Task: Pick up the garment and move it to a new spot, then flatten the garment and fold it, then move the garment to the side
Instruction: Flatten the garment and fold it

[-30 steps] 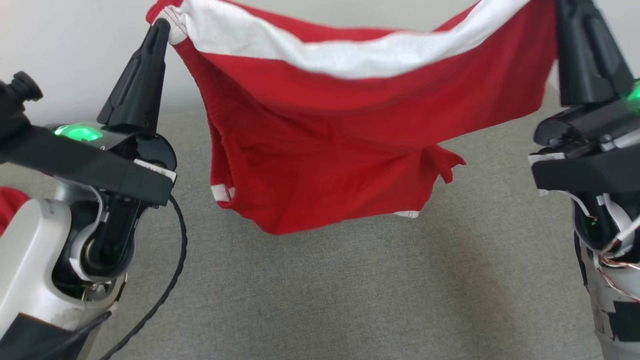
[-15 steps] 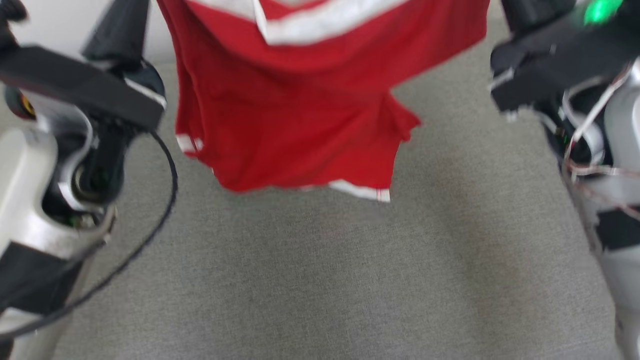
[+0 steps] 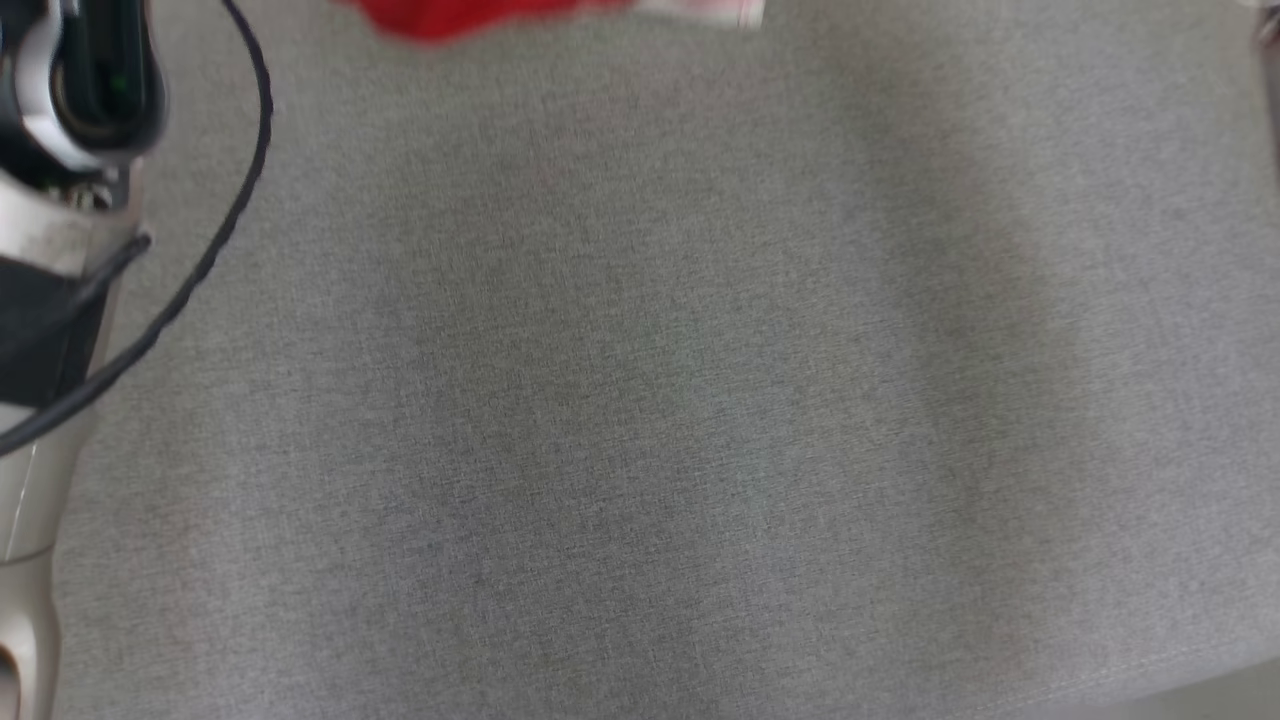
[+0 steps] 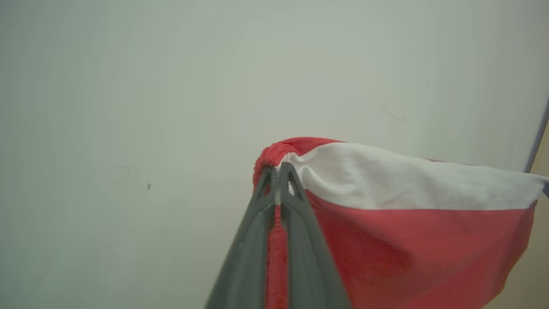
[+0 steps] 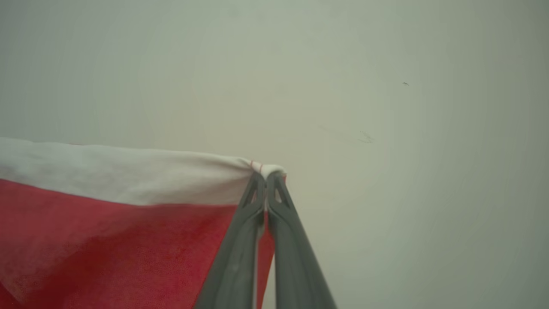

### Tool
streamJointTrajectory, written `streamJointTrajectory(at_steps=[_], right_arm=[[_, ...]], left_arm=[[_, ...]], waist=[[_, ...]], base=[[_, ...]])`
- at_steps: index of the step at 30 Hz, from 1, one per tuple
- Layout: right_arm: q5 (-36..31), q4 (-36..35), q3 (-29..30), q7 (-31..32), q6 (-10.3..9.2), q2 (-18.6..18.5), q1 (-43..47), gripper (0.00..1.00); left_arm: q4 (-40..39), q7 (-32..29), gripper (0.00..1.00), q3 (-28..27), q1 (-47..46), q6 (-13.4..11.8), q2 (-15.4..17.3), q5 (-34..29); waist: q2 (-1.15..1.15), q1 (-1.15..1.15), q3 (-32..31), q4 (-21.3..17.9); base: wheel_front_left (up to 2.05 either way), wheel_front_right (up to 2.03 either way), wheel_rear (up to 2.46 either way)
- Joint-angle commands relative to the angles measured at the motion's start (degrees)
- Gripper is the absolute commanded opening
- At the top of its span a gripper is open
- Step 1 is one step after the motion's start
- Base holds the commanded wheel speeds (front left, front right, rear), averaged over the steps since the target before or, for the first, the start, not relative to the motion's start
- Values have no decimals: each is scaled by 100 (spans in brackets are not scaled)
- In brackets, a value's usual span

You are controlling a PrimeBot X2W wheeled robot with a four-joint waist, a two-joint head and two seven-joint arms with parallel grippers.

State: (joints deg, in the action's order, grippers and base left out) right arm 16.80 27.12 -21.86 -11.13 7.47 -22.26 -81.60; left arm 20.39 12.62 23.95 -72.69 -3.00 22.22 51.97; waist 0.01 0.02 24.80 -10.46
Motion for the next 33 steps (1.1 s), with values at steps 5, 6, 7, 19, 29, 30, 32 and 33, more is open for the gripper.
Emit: streamJointTrajectory(at_steps=[5,6,7,19,29,30,32,33], right_arm=[[-529,377,257,-366,6,235,-343,0],[-535,409,248,-389,6,262,-319,0],[-559,453,229,-403,6,297,-268,0],[1,189,-387,-369,6,-116,661,0],[717,-1373,-62,1209,6,-1239,3165,0],[754,-1507,23,1383,6,-1242,3439,0],[840,-1784,193,1670,6,-1225,3957,0],[877,-1894,304,1782,6,-1198,4208,0]], left_arm=[[254,236,0,-83,-310,205,-244,-442],[317,242,0,-65,-306,239,-292,-528],[381,250,0,-67,-268,268,-315,-560],[862,260,0,-281,669,796,-649,-834],[648,-131,0,200,2472,952,-772,-408],[609,-214,0,245,2642,946,-768,-377],[536,-388,0,318,2973,907,-764,-289],[480,-446,0,354,3122,886,-759,-246]], waist=[[-1,-2,352,31],[-1,-2,424,42],[-1,-2,488,40],[-1,-2,614,186],[-1,-2,-172,467],[-1,-2,-248,477],[-1,-2,-396,494],[-1,-2,-473,497]], base=[[0,0,0],[0,0,0],[0,0,0],[0,0,0],[0,0,0],[0,0,0],[0,0,0],[0,0,0]])
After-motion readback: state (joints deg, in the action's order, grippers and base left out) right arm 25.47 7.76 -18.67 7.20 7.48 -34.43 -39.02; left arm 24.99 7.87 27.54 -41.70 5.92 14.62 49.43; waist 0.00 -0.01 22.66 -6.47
